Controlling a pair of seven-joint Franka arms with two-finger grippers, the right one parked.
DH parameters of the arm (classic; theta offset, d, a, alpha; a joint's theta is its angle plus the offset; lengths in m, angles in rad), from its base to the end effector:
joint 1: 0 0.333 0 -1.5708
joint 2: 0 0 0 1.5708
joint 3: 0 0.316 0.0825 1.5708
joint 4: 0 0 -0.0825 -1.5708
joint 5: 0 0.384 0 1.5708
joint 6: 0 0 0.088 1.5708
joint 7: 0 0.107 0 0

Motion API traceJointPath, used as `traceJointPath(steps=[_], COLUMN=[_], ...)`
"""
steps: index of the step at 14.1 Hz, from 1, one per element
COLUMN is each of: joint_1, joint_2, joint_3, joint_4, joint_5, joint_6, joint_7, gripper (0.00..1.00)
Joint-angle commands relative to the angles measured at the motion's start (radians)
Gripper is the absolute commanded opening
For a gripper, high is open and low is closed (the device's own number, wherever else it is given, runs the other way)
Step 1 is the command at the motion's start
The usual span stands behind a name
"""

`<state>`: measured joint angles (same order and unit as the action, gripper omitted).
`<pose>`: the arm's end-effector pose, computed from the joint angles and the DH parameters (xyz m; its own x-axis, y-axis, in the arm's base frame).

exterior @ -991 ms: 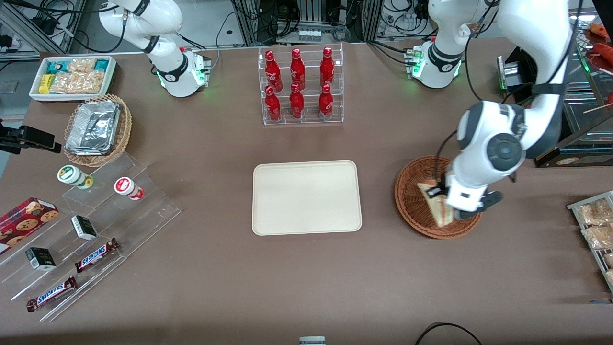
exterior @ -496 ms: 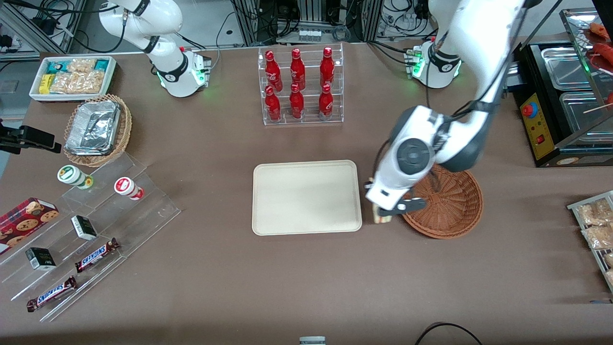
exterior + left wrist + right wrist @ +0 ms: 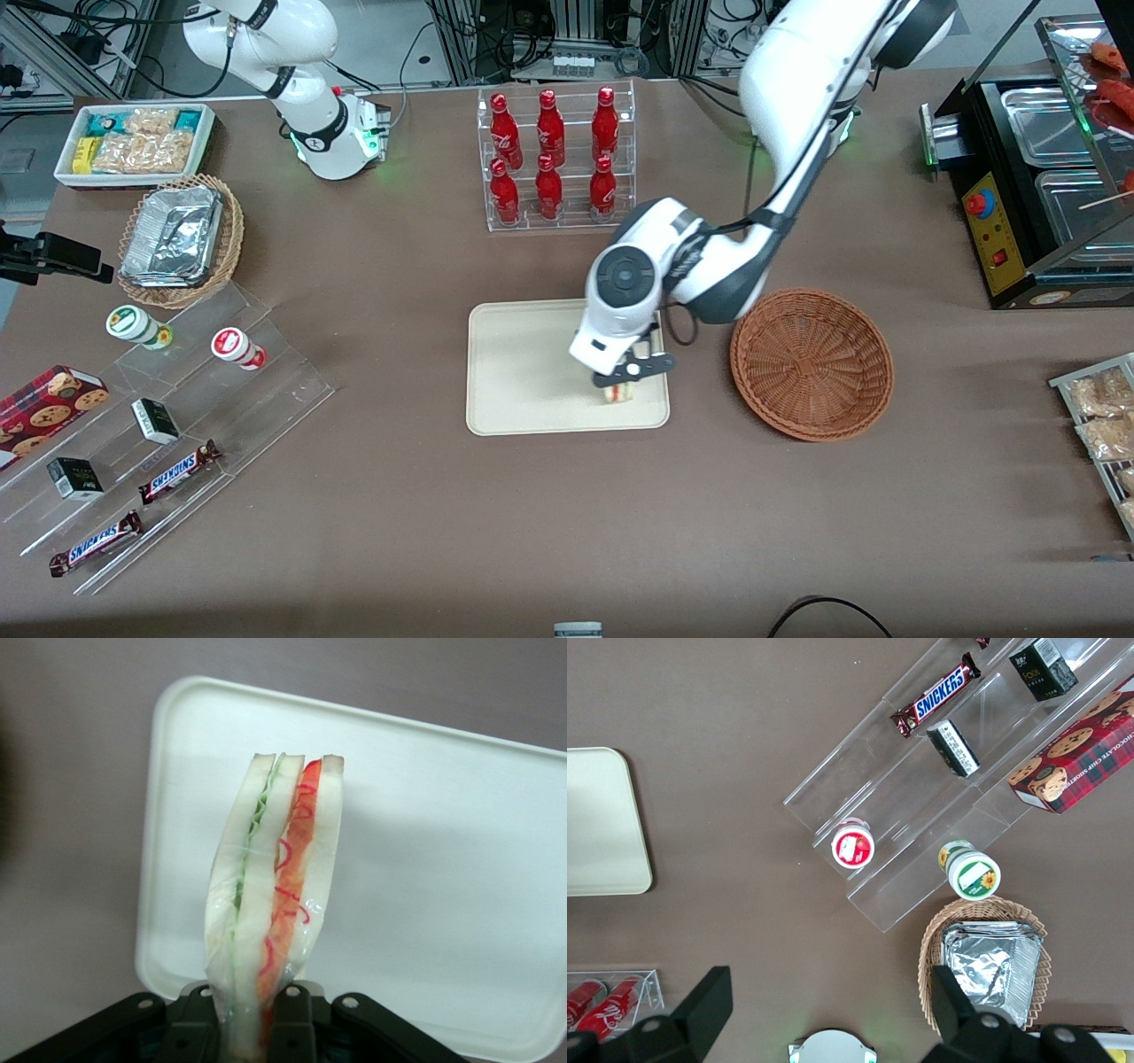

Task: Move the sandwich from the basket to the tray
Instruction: 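Carry the held sandwich over to the cream tray, then lower the sandwich onto the tray and open the left gripper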

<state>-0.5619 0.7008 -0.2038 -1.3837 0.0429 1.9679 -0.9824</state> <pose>0.5385 -0.4738 0.2954 0.9623 0.2360 -0.1348 0.2335 -0.9717 -0.0343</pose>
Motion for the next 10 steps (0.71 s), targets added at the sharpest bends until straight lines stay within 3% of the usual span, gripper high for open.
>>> traceJointPath(steps=[1, 10], joint_1=[-0.048, -0.138], joint_2=[0.1, 0.207], joint_3=[0.01, 0.017], joint_4=[0.129, 0.193], joint_5=[0.002, 0.009], joint_6=[0.005, 0.039], joint_7=[-0.07, -0.18], gripper=[0.0, 0.0])
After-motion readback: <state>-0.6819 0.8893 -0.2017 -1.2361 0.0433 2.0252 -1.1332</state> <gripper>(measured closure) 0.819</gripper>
